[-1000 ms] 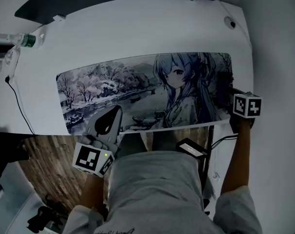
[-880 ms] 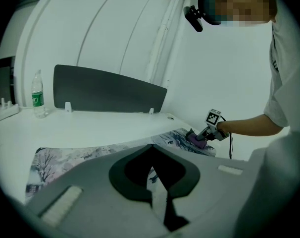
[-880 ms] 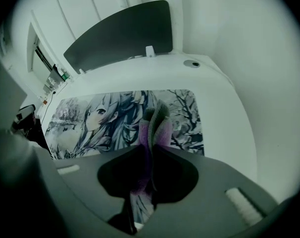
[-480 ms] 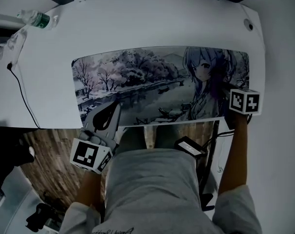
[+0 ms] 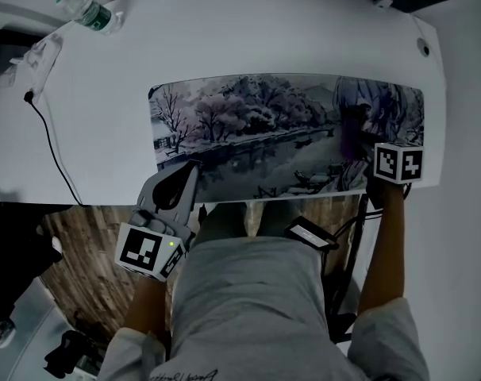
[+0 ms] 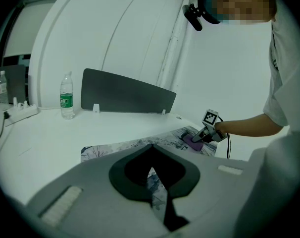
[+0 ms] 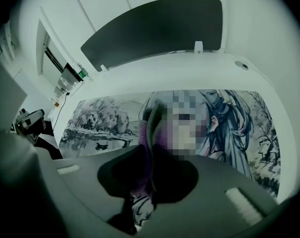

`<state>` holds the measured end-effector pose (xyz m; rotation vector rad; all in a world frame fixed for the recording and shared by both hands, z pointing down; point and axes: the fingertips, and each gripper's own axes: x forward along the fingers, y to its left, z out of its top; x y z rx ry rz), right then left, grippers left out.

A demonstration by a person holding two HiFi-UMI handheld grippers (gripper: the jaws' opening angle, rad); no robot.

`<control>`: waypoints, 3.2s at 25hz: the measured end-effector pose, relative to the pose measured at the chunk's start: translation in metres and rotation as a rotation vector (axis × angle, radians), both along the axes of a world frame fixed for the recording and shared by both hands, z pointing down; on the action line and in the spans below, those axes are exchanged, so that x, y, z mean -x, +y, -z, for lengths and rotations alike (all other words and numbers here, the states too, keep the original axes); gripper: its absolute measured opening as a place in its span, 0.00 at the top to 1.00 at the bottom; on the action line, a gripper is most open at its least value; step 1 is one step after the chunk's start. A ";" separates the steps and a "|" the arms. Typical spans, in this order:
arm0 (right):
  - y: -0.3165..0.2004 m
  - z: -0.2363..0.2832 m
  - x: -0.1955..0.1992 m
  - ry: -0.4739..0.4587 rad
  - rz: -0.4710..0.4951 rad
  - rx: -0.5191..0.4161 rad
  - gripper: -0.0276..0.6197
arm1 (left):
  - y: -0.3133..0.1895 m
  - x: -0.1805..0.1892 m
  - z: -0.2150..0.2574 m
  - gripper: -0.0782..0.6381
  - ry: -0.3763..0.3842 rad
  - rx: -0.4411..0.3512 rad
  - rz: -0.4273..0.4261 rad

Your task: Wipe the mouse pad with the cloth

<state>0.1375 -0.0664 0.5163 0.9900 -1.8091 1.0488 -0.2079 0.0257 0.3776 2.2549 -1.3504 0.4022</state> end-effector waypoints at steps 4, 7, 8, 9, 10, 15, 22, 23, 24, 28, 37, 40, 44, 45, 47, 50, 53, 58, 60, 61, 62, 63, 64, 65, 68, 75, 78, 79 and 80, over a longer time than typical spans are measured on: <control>0.004 0.002 0.029 0.006 0.023 -0.009 0.85 | 0.007 0.027 0.003 0.86 -0.001 -0.010 0.024; 0.009 0.000 0.049 0.005 0.040 -0.012 0.85 | 0.016 0.045 0.003 0.86 -0.001 -0.012 0.041; 0.010 -0.001 0.056 0.004 0.047 -0.012 0.85 | 0.019 0.051 0.002 0.87 -0.001 -0.013 0.047; 0.012 -0.001 0.064 0.003 0.055 -0.013 0.85 | 0.022 0.057 0.002 0.86 0.000 -0.014 0.053; 0.013 0.000 0.073 0.002 0.064 -0.013 0.85 | 0.024 0.062 0.002 0.86 0.001 -0.015 0.060; 0.020 0.002 0.110 -0.012 0.101 -0.008 0.85 | 0.036 0.084 0.004 0.86 0.010 -0.024 0.084; 0.030 0.001 0.165 -0.054 0.151 0.005 0.85 | 0.052 0.110 0.004 0.86 0.018 -0.031 0.122; 0.031 0.001 0.173 -0.058 0.164 0.007 0.85 | 0.054 0.114 0.004 0.87 0.019 -0.031 0.128; 0.033 0.002 0.182 -0.063 0.179 0.010 0.85 | 0.056 0.118 0.004 0.86 0.021 -0.032 0.135; 0.039 0.002 0.215 -0.078 0.234 0.020 0.85 | 0.066 0.132 0.002 0.87 0.024 -0.030 0.162; 0.052 0.002 0.277 -0.105 0.344 0.039 0.85 | 0.089 0.162 0.001 0.87 0.032 -0.027 0.238; 0.056 0.002 0.295 -0.108 0.384 0.046 0.85 | 0.096 0.171 0.000 0.86 0.036 -0.026 0.272; 0.061 0.002 0.321 -0.102 0.440 0.043 0.85 | 0.107 0.184 -0.001 0.86 0.039 -0.023 0.313; 0.062 0.002 0.327 -0.105 0.451 0.043 0.85 | 0.110 0.187 -0.001 0.87 0.039 -0.022 0.325; 0.065 0.001 0.341 -0.112 0.471 0.047 0.85 | 0.115 0.197 -0.003 0.86 0.041 -0.016 0.351; 0.072 0.001 0.366 -0.119 0.509 0.051 0.85 | 0.124 0.213 -0.005 0.86 0.043 -0.013 0.383; 0.079 0.001 0.391 -0.131 0.548 0.058 0.85 | 0.132 0.224 -0.006 0.87 0.043 -0.010 0.412; 0.092 0.000 0.430 -0.155 0.598 0.075 0.85 | 0.141 0.236 -0.007 0.87 0.057 -0.012 0.449; 0.097 0.000 0.442 -0.154 0.616 0.076 0.85 | 0.142 0.238 -0.007 0.86 0.064 -0.015 0.458; 0.099 0.000 0.446 -0.151 0.624 0.074 0.85 | 0.141 0.238 -0.007 0.86 0.069 -0.017 0.462; 0.101 0.000 0.449 -0.148 0.631 0.071 0.85 | 0.141 0.237 -0.006 0.86 0.073 -0.019 0.466; 0.103 0.000 0.451 -0.146 0.639 0.069 0.85 | 0.142 0.236 -0.005 0.86 0.076 -0.021 0.469; 0.105 0.000 0.452 -0.146 0.646 0.068 0.85 | 0.142 0.234 -0.003 0.86 0.076 -0.023 0.471; 0.106 -0.001 0.453 -0.150 0.650 0.069 0.85 | 0.142 0.233 -0.002 0.87 0.073 -0.024 0.471; 0.104 0.001 0.454 -0.187 0.647 0.065 0.85 | 0.138 0.229 0.003 0.86 0.055 -0.026 0.465; 0.092 0.032 0.426 -0.292 0.640 -0.011 0.85 | 0.110 0.190 0.009 0.86 0.023 -0.018 0.390; 0.081 0.051 0.388 -0.329 0.604 -0.040 0.85 | 0.085 0.150 0.011 0.87 0.016 -0.021 0.317; 0.076 0.057 0.370 -0.335 0.580 -0.054 0.85 | 0.075 0.134 0.011 0.87 0.018 -0.026 0.282; 0.071 0.061 0.351 -0.338 0.551 -0.069 0.85 | 0.065 0.116 0.011 0.87 0.022 -0.031 0.241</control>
